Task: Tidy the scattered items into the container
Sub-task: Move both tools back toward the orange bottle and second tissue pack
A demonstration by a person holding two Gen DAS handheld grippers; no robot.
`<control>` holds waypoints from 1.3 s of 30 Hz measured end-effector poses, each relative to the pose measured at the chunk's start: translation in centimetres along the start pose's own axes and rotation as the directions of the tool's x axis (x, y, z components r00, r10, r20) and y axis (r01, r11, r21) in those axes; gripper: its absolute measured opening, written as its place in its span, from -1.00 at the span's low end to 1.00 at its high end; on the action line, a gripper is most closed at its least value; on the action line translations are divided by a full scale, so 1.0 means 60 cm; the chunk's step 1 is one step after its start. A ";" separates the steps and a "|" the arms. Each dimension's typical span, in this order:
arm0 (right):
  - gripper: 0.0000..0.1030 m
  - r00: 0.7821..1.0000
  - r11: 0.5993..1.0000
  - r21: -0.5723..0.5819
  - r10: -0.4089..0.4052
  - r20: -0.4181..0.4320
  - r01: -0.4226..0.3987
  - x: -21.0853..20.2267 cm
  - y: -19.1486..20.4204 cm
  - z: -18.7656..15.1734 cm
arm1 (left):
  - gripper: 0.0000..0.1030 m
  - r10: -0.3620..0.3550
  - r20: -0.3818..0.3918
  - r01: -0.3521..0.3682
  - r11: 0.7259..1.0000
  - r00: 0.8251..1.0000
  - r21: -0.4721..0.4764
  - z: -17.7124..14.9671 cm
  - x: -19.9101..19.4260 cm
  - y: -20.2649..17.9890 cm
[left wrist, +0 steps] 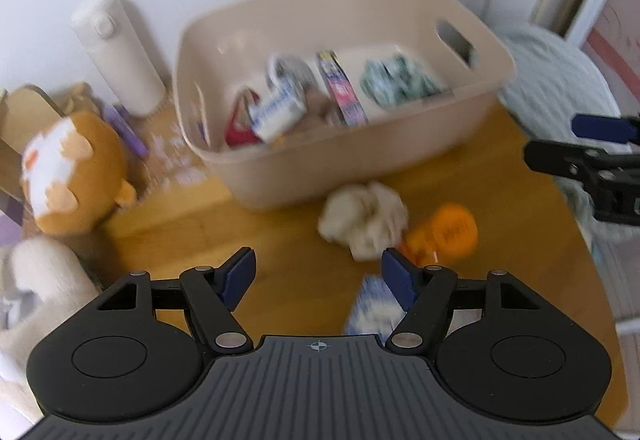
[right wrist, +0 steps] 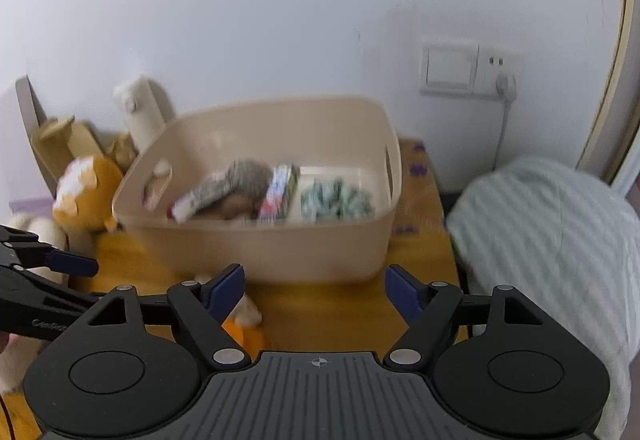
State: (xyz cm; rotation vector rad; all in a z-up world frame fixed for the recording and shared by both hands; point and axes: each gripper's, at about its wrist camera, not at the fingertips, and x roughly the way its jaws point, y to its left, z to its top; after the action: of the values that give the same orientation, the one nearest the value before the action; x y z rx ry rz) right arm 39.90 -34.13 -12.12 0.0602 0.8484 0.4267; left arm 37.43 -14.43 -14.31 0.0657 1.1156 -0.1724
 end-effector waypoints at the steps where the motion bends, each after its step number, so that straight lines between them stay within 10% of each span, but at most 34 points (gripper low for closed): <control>1: 0.54 1.000 1.000 0.005 0.001 -0.015 -0.001 0.002 0.000 -0.009 | 0.38 -0.009 -0.012 0.009 1.000 1.000 0.012 -0.008 0.003 -0.003; 16: 0.80 0.991 0.999 -0.003 0.038 -0.125 -0.039 0.027 0.019 -0.068 | 0.39 -0.133 -0.119 0.133 0.991 0.984 -0.005 -0.058 0.074 -0.026; 30: 0.90 0.979 0.993 -0.082 0.069 -0.194 -0.086 0.084 0.062 -0.064 | 0.39 -0.053 -0.160 0.050 0.998 0.986 -0.022 -0.051 0.129 0.002; 39: 0.90 0.968 0.996 -0.038 0.071 -0.241 -0.083 0.132 0.068 -0.068 | 0.39 -0.072 -0.160 0.095 0.986 0.984 0.140 -0.038 0.155 0.007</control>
State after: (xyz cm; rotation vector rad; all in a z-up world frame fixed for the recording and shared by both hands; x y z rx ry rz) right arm 40.08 -27.82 -19.58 -0.0030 1.0758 0.5344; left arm 39.44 -14.70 -23.70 0.1670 1.2604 -0.3294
